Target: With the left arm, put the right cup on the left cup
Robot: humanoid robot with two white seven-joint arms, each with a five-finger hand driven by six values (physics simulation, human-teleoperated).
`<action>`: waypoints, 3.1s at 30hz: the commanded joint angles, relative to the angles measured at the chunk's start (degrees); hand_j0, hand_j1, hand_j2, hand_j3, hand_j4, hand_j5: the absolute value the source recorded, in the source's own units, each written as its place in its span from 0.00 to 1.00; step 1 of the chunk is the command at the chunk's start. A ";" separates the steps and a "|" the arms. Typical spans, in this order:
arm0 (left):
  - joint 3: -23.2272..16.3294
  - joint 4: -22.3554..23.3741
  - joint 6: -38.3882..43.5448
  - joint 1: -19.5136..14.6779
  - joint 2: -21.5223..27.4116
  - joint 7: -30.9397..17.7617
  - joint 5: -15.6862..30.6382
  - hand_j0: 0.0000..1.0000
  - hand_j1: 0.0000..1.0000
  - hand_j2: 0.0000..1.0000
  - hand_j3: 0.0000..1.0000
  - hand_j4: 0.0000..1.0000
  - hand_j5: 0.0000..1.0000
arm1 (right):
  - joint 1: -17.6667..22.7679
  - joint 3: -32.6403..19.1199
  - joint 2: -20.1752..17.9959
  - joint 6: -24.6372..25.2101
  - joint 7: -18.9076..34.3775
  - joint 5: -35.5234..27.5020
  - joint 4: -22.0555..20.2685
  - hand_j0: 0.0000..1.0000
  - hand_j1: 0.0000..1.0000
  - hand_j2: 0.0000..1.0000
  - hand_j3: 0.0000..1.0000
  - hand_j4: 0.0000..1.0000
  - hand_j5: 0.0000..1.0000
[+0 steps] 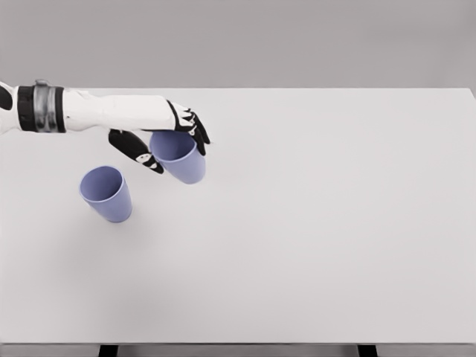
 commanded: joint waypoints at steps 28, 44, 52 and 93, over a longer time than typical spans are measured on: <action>-0.22 -6.64 0.18 1.14 23.39 0.03 7.34 0.58 0.58 0.58 0.58 0.58 0.58 | 0.00 -0.01 0.00 -0.01 0.02 0.02 0.00 1.00 1.00 1.00 1.00 1.00 1.00; 0.22 -3.39 0.18 2.99 20.23 0.03 6.55 0.58 0.58 0.58 0.58 0.58 0.58 | 0.00 -0.01 0.00 -0.01 0.02 0.02 0.00 1.00 1.00 1.00 1.00 1.00 1.00; 0.22 -3.48 0.18 3.43 20.32 0.03 6.55 0.58 0.58 0.58 0.58 0.58 0.58 | 0.00 -0.01 0.00 -0.01 0.02 0.02 0.00 1.00 1.00 1.00 1.00 1.00 1.00; 1.36 -1.81 0.18 5.27 19.97 0.03 5.32 1.00 1.00 1.00 1.00 1.00 1.00 | 0.00 -0.01 0.00 -0.01 0.02 0.02 0.00 1.00 1.00 1.00 1.00 1.00 1.00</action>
